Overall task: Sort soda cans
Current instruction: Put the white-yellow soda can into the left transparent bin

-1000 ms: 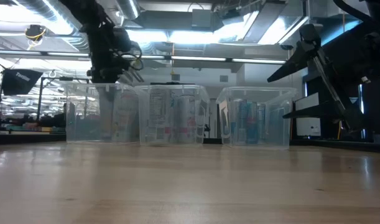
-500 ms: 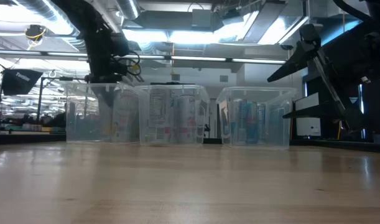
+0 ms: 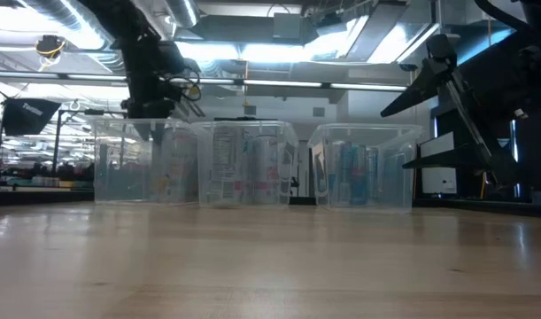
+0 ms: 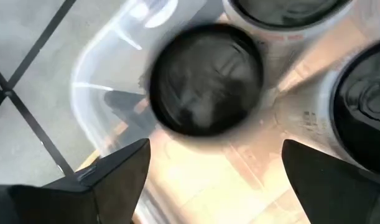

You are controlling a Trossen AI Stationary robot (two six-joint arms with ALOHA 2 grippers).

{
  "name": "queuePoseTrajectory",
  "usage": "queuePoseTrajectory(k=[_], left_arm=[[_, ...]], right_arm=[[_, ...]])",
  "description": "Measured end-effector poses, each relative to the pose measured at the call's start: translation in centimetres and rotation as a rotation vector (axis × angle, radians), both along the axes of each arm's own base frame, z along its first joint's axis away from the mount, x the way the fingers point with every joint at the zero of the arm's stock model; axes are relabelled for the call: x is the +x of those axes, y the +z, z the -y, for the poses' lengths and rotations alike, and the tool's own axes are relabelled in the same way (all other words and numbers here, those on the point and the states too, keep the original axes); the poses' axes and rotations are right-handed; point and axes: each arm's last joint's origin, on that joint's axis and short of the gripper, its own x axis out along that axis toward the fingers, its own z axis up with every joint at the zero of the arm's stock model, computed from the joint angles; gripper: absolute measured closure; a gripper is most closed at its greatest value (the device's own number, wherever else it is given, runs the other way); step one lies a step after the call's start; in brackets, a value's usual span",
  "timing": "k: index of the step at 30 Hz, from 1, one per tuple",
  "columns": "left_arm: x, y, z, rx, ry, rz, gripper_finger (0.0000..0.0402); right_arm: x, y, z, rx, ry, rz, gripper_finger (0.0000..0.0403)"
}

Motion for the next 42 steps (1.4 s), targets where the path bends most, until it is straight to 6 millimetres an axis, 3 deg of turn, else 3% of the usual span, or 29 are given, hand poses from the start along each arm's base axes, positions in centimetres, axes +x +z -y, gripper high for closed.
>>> queuePoseTrajectory(k=[11,18,23,30,36,42], left_arm=[[-0.2,3.6,0.8,-0.059,0.037,-0.017,0.0054],[0.2,5.9,3.3,-0.033,-0.037,0.005,0.0054],[0.9,7.5,6.7,-0.043,-0.177,0.079,0.0054],[1.6,9.0,13.6,-0.117,-0.323,0.132,0.0054],[1.3,9.0,19.0,-0.24,-0.32,0.098,0.0054],[0.8,8.8,23.0,-0.323,-0.258,0.043,0.0054]], right_arm=[[0.0,0.0,0.0,0.0,0.0,-0.001,0.0055],[0.0,0.0,0.0,0.0,0.0,0.0,0.0055],[0.0,0.0,0.0,0.0,0.0,0.0,0.0055],[0.0,0.0,0.0,0.0,0.0,0.0,0.0055],[0.0,0.0,0.0,0.001,0.001,0.001,0.0055],[0.0,0.1,0.0,0.004,0.0,0.007,0.0055]])
